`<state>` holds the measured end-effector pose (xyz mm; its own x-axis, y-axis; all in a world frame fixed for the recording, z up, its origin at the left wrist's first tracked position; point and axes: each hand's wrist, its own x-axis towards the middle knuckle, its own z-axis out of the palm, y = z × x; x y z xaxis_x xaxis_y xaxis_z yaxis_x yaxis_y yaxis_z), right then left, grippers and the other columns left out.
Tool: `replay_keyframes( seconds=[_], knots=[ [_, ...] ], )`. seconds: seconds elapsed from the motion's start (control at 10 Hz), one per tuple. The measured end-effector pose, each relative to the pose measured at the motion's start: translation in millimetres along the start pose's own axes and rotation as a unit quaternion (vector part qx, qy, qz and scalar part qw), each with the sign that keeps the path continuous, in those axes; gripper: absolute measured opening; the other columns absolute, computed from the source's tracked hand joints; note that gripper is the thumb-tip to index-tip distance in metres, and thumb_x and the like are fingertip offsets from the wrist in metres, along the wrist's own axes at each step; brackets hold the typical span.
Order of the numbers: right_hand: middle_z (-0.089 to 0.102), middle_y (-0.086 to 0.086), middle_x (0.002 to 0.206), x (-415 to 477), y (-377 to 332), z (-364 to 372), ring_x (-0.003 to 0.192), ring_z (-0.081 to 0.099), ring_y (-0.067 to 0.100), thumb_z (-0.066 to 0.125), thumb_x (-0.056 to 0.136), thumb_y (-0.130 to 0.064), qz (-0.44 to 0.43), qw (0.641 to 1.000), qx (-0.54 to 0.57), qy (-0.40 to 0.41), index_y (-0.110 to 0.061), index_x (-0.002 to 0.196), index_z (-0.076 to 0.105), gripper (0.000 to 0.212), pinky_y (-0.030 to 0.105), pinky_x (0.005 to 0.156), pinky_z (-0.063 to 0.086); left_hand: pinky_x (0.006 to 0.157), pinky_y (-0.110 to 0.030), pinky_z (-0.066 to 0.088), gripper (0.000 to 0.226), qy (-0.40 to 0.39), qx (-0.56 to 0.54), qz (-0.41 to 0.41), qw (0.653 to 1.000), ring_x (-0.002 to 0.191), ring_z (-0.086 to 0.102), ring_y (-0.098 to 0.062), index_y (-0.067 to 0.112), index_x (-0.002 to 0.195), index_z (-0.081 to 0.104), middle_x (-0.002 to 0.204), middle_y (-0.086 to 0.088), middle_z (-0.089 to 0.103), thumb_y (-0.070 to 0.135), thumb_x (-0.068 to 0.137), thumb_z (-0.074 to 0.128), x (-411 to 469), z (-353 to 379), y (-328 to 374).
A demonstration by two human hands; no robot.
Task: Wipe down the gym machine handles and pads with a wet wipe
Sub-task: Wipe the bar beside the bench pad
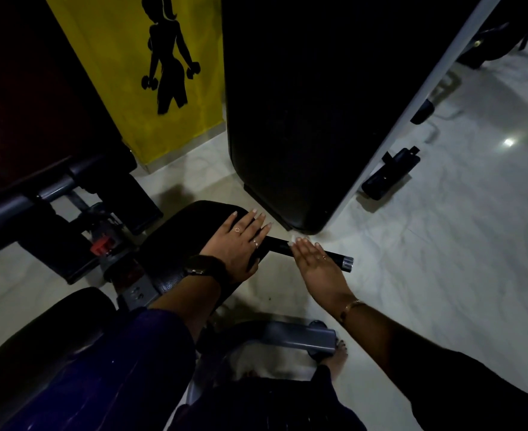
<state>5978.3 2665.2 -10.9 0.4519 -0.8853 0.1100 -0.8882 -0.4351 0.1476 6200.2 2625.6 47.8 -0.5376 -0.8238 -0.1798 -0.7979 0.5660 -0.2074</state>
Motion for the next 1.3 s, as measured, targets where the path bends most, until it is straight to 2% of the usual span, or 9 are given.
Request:
replay_keyframes(
  seconds=[0.2, 0.5, 0.6, 0.7, 0.8, 1.0, 1.1, 1.2, 1.3],
  knots=[
    [0.071, 0.017, 0.105, 49, -37, 5, 0.098, 0.069, 0.028, 0.080, 0.055, 0.005, 0.075, 0.989, 0.123, -0.024, 0.000, 0.104, 0.071, 0.050, 0.042, 0.090, 0.053, 0.120, -0.047, -0.003, 0.073, -0.008, 0.000, 0.000, 1.000, 0.151, -0.008, -0.026, 0.019, 0.156, -0.002, 0.164, -0.007, -0.005, 0.050, 0.097, 0.028, 0, 0, 0],
    [0.051, 0.011, 0.141, 13, 15, 7, 0.127, 0.053, 0.025, 0.058, 0.065, 0.013, -0.071, 0.996, 0.043, -0.023, -0.010, 0.136, 0.053, 0.075, 0.043, 0.108, 0.033, 0.119, -0.047, -0.005, 0.073, -0.007, -0.001, 0.002, 1.000, 0.151, -0.007, -0.027, 0.019, 0.157, 0.000, 0.164, -0.007, -0.003, 0.049, 0.096, 0.029, -1, 1, 1],
    [0.050, 0.018, 0.140, 26, 0, 6, 0.117, 0.060, 0.030, 0.067, 0.064, 0.016, 0.048, 0.993, 0.105, -0.023, -0.004, 0.139, 0.047, 0.081, 0.040, 0.101, 0.043, 0.119, -0.047, -0.004, 0.074, -0.009, -0.009, 0.004, 1.000, 0.151, -0.007, -0.026, 0.019, 0.156, -0.001, 0.164, -0.007, -0.004, 0.049, 0.096, 0.030, -1, -1, -1],
    [0.043, 0.021, 0.146, 50, -25, -3, 0.123, 0.054, 0.032, 0.052, 0.085, 0.009, 0.142, 0.971, 0.190, -0.020, 0.000, 0.144, 0.038, 0.061, 0.034, 0.104, 0.041, 0.120, -0.047, -0.003, 0.074, -0.009, -0.011, 0.006, 1.000, 0.151, -0.007, -0.026, 0.019, 0.157, 0.000, 0.164, -0.007, -0.003, 0.049, 0.096, 0.029, -2, -3, -1],
    [0.066, 0.022, 0.115, 61, -42, 1, 0.101, 0.067, 0.031, 0.072, 0.066, 0.011, 0.115, 0.974, 0.197, -0.010, 0.004, 0.114, 0.064, 0.050, 0.038, 0.094, 0.050, 0.120, -0.047, -0.003, 0.074, -0.014, -0.010, 0.007, 1.000, 0.151, -0.007, -0.027, 0.019, 0.157, 0.000, 0.164, -0.007, -0.003, 0.050, 0.096, 0.029, -2, -4, 0],
    [0.063, 0.014, 0.125, 26, -1, 8, 0.114, 0.062, 0.026, 0.073, 0.057, 0.010, -0.056, 0.995, 0.084, -0.004, -0.005, 0.119, 0.066, 0.064, 0.043, 0.104, 0.039, 0.119, -0.047, -0.004, 0.074, -0.001, -0.018, 0.005, 1.000, 0.151, -0.005, -0.027, 0.018, 0.157, 0.003, 0.164, -0.008, 0.000, 0.049, 0.096, 0.030, -3, -3, -1],
    [0.067, 0.018, 0.114, 23, 9, 1, 0.100, 0.068, 0.030, 0.074, 0.058, 0.014, 0.030, 0.995, 0.093, -0.022, -0.002, 0.125, 0.060, 0.070, 0.041, 0.094, 0.049, 0.119, -0.047, -0.004, 0.074, -0.001, -0.014, 0.004, 1.000, 0.151, -0.006, -0.027, 0.018, 0.157, 0.001, 0.164, -0.008, -0.002, 0.049, 0.096, 0.030, -3, -3, -1],
    [0.065, 0.021, 0.110, 42, -4, -9, 0.098, 0.065, 0.035, 0.058, 0.086, 0.004, 0.163, 0.968, 0.180, -0.061, -0.004, 0.136, 0.049, 0.052, 0.037, 0.085, 0.052, 0.119, -0.047, -0.004, 0.074, 0.004, -0.020, 0.005, 1.000, 0.151, -0.005, -0.027, 0.018, 0.157, 0.003, 0.164, -0.008, -0.001, 0.049, 0.096, 0.031, -3, -2, -1],
    [0.066, 0.016, 0.109, 60, -28, -10, 0.100, 0.064, 0.033, 0.050, 0.088, 0.003, 0.137, 0.964, 0.220, -0.054, -0.004, 0.121, 0.060, 0.036, 0.036, 0.095, 0.046, 0.119, -0.048, -0.003, 0.075, 0.003, -0.021, 0.008, 1.000, 0.151, -0.004, -0.027, 0.018, 0.157, 0.005, 0.164, -0.009, 0.002, 0.049, 0.095, 0.033, -3, -3, -1]
  ],
)
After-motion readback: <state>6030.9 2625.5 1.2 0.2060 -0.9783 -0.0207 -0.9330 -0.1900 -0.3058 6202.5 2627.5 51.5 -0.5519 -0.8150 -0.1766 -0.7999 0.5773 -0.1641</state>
